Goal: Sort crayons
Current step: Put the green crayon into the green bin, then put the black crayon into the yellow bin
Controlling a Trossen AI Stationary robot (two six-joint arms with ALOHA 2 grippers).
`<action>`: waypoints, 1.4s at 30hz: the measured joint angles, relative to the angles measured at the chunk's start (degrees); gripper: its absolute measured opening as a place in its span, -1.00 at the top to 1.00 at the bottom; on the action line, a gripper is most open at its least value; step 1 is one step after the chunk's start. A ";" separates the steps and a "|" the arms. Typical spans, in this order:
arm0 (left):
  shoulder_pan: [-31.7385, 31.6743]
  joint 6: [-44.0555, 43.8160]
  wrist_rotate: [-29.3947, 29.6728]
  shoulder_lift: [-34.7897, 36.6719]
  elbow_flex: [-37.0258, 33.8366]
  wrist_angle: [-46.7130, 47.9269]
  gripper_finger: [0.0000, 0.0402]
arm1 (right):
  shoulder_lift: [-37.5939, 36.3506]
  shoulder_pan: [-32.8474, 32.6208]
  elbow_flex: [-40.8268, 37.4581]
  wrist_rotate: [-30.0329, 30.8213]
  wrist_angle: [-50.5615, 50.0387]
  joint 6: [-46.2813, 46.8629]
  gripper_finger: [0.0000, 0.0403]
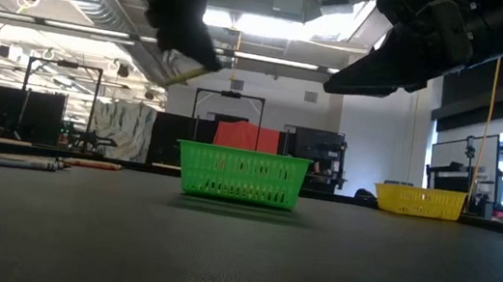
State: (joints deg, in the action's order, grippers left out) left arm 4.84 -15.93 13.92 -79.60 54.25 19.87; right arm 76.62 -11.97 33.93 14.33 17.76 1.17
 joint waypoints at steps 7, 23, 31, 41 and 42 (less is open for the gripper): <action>-2.06 9.77 1.00 -4.35 -3.53 -15.48 0.95 | 0.13 0.00 0.00 0.02 0.27 0.04 0.06; -3.23 11.14 -0.06 -13.81 -3.66 -21.95 0.75 | 0.13 0.00 -0.02 0.09 0.07 0.02 0.06; -2.14 7.63 -1.81 -7.12 0.93 -5.08 0.51 | 0.13 0.00 -0.02 0.12 0.00 0.02 0.06; 5.98 -16.54 -0.57 -0.99 5.59 31.70 0.50 | 0.13 0.00 -0.02 0.14 0.00 0.10 0.06; 6.89 -19.74 -0.13 -1.01 5.04 34.38 0.50 | 0.13 0.00 -0.02 0.15 0.04 0.18 0.06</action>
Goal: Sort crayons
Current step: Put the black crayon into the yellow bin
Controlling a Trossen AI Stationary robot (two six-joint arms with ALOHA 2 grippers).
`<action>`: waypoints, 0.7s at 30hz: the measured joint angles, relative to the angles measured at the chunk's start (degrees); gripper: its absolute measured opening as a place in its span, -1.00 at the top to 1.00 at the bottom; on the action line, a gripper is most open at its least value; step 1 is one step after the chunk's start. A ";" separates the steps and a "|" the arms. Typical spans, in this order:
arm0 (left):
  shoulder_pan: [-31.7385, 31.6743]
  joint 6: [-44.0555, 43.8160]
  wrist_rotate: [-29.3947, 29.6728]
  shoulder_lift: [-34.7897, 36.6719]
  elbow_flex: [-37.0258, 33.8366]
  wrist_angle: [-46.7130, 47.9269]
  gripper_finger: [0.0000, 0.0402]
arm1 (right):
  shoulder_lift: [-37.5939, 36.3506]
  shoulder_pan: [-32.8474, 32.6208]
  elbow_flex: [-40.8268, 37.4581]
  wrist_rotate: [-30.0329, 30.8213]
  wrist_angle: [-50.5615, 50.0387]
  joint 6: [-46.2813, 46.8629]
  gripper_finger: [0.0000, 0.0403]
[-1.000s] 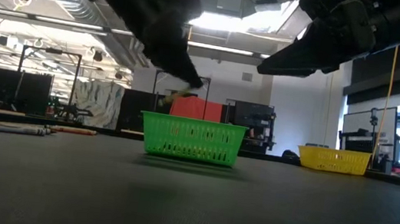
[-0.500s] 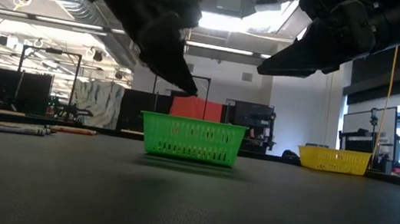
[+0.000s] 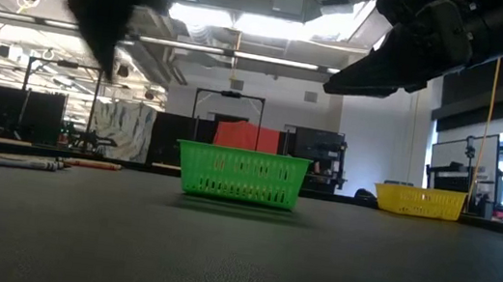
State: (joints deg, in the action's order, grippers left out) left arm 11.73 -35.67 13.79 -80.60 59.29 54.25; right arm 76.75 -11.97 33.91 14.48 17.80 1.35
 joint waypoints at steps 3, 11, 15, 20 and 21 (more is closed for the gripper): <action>2.14 -7.73 -0.30 0.01 -2.95 2.04 0.50 | 0.00 -0.01 0.00 0.00 -0.01 0.39 0.06; 2.56 -17.43 -4.48 -0.02 -14.19 0.18 0.50 | 0.00 0.00 0.00 0.00 0.07 0.44 0.06; 1.22 -17.95 -6.93 -0.02 -18.85 -5.43 0.50 | 0.00 -0.01 0.00 0.02 0.35 0.40 0.06; -0.53 -17.63 -8.55 -0.02 -22.78 -10.30 0.50 | 0.00 0.00 0.00 0.02 0.42 0.37 0.06; -0.75 -17.59 -8.67 -0.02 -23.14 -10.95 0.50 | 0.00 0.00 0.00 0.02 0.42 0.36 0.06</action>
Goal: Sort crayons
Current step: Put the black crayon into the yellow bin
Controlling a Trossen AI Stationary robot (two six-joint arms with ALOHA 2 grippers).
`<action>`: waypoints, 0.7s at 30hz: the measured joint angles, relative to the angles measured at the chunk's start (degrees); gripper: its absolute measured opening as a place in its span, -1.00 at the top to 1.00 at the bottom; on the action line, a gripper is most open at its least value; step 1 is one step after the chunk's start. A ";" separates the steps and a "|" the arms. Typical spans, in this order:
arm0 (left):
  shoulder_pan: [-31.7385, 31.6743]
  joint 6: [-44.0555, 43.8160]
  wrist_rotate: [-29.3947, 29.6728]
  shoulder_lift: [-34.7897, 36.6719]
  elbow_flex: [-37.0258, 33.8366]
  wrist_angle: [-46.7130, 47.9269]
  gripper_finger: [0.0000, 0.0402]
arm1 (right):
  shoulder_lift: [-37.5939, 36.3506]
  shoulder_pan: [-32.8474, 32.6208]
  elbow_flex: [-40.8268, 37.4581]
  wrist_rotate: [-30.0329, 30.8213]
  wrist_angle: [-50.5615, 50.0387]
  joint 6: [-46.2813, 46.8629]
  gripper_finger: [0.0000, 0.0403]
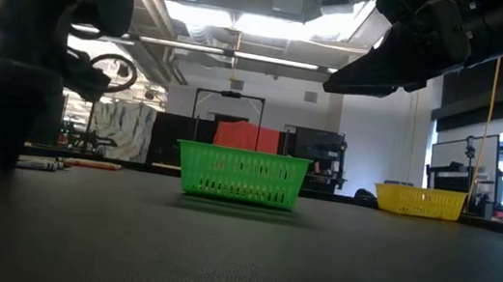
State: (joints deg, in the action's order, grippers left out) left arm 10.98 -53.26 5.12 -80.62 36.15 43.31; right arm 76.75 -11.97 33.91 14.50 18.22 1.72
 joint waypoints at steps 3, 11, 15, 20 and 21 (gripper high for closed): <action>-0.26 0.97 -0.30 0.17 -0.84 -1.04 0.51 | 0.00 0.00 0.00 0.00 0.04 0.00 0.06; -0.15 4.64 -0.72 0.11 -1.10 -2.99 0.84 | 0.00 -0.02 0.00 0.02 0.02 -0.02 0.06; -0.12 6.41 -0.10 0.09 -0.05 -1.79 0.97 | -0.65 -0.28 0.00 1.89 -0.53 0.00 0.06; 2.24 10.01 5.25 2.70 5.09 -2.20 0.94 | -5.38 -2.03 0.02 1.93 -1.71 -0.03 0.06; 3.06 11.37 7.25 3.38 6.33 -2.53 0.94 | -5.85 -2.59 0.02 1.84 -1.82 -0.03 0.06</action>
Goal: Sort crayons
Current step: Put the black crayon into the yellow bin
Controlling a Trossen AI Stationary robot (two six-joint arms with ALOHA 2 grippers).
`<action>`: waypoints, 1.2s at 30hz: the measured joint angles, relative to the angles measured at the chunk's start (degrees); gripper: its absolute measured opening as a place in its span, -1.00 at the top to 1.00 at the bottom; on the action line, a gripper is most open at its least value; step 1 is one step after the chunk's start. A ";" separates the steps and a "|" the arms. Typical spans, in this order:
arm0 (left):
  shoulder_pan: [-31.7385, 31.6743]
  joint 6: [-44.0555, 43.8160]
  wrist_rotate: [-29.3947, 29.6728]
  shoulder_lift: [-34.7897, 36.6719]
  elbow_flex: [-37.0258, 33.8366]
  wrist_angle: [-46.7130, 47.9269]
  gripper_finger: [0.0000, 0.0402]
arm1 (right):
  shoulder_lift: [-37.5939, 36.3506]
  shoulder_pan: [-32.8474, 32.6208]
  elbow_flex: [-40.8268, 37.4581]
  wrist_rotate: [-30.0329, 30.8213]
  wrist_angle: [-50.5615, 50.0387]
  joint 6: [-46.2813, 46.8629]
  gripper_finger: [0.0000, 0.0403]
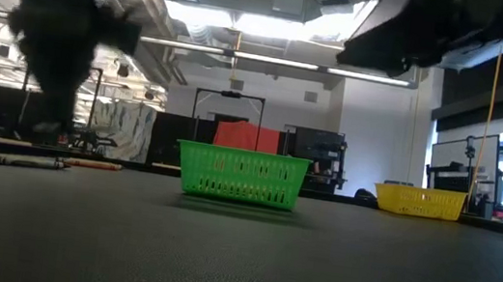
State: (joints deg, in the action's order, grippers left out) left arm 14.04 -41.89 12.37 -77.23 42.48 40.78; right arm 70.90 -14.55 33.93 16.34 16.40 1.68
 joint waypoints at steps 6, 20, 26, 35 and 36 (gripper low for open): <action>4.89 17.06 14.30 2.75 2.84 -20.99 0.97 | -0.04 -2.13 0.00 -1.48 5.24 -0.43 0.06; 4.44 44.87 10.35 -8.45 -1.42 -73.66 0.97 | 12.40 -1.94 0.02 -6.93 33.71 -6.51 -0.44; 4.23 47.81 9.10 -12.68 -1.43 -84.25 0.97 | 17.90 -1.94 2.00 -7.69 40.53 -6.66 -0.28; 4.36 49.51 9.05 -12.81 -1.40 -85.53 0.97 | 22.04 -1.94 8.48 -9.88 36.94 -9.33 0.30; 4.42 49.58 8.95 -12.81 -1.40 -85.49 0.97 | 21.94 -1.94 8.59 -9.88 36.04 -9.67 0.40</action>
State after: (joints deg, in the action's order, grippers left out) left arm 18.46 7.68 21.32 -90.04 41.08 -44.71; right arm 92.84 -16.49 42.52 6.46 52.43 -7.99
